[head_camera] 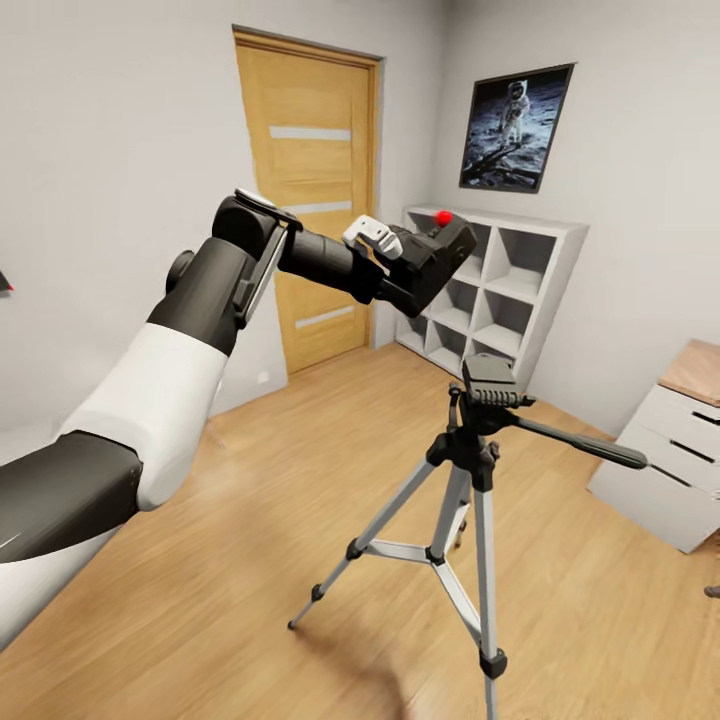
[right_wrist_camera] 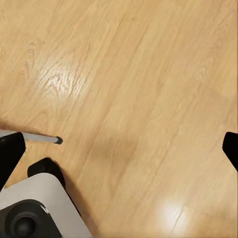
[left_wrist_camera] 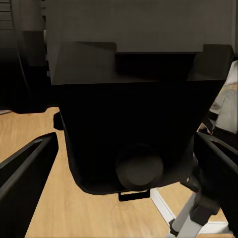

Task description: Attach the digital camera to the camera tripod in the bedroom.

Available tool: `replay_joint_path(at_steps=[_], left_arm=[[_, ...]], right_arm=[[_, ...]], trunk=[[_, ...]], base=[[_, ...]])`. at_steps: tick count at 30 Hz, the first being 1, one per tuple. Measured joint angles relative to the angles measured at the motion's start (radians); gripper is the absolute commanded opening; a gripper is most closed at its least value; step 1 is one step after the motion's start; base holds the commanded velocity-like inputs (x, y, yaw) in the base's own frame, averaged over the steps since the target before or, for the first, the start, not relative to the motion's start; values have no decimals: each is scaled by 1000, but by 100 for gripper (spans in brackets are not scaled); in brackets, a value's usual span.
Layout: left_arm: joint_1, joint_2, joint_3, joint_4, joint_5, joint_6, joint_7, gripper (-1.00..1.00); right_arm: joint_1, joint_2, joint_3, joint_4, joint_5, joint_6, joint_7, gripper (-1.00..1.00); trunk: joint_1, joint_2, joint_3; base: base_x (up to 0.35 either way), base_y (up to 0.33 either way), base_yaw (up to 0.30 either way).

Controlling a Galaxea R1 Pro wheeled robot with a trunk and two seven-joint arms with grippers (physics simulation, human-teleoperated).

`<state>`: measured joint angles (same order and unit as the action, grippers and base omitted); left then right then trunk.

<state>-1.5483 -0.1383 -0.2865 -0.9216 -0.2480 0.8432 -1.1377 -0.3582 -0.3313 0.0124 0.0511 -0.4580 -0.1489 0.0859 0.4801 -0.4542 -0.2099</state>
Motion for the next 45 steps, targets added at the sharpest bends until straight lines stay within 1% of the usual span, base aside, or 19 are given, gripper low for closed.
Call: replay_joint_path(at_steps=[1, 2, 4, 17, 25, 30, 33, 37, 38, 39, 41, 42, 45], left_arm=[[0, 0, 0, 0, 0, 0, 0, -100], [0, -1, 0, 3, 1, 2, -9, -100], [0, -1, 0, 6, 1, 2, -19, -100], [0, 0, -6, 9, 0, 1, -32, -100], [0, 1, -9, 8, 1, 0, -54, -100], [0, 1, -11, 9, 0, -1, -79, -100], [0, 1, -12, 9, -1, 0, -84, -100], [0, 8, -13, 9, -1, 0, -118, -100], [0, 9, -14, 9, -3, 1, -137, -100], [0, 13, -17, 10, -7, 7, -159, -100], [0, 14, -23, 10, -8, 8, -167, -100], [-1, 14, -57, 9, -9, 9, -184, -100], [-3, 12, -65, 5, -11, 8, -192, -100]], right_arm=[[0, 0, 0, 0, 0, 0, 12, 100], [0, -1, 0, 0, 1, -2, 50, 100], [0, -1, 0, 0, 2, -7, 60, 100], [0, 1, 1, 0, 2, -20, 70, 100], [0, 2, 1, 0, 2, -21, 73, 100], [0, 2, 1, 0, 2, -22, 78, 100], [0, 2, 1, 0, 2, -24, 78, 100], [0, 5, 1, 0, 2, -33, 79, 100], [0, 5, 1, 0, 2, -34, 79, 100], [0, 8, 2, -1, 1, -35, 79, 100], [0, 9, 2, -1, 1, -36, 80, 100], [0, 10, 3, -2, 1, -36, 92, 100], [0, 11, 3, -3, 1, -36, 95, 100]], trunk=[[0, 0, 1], [0, 0, 1], [0, 0, 1], [0, 0, 2], [0, 0, 2], [0, 0, 2], [0, 0, 2], [0, 0, 2], [0, 0, 2], [0, 0, 2], [0, 0, 2], [0, 0, 2], [0, 0, 2]], base=[[0, 0, -48], [0, 0, -38], [0, 0, -22], [0, 0, -4], [0, 0, 0], [0, 0, 0], [0, 0, 0], [0, 0, 0], [0, 0, 0], [0, 0, 0], [0, 0, 0], [0, 0, 0], [0, 0, 0]])
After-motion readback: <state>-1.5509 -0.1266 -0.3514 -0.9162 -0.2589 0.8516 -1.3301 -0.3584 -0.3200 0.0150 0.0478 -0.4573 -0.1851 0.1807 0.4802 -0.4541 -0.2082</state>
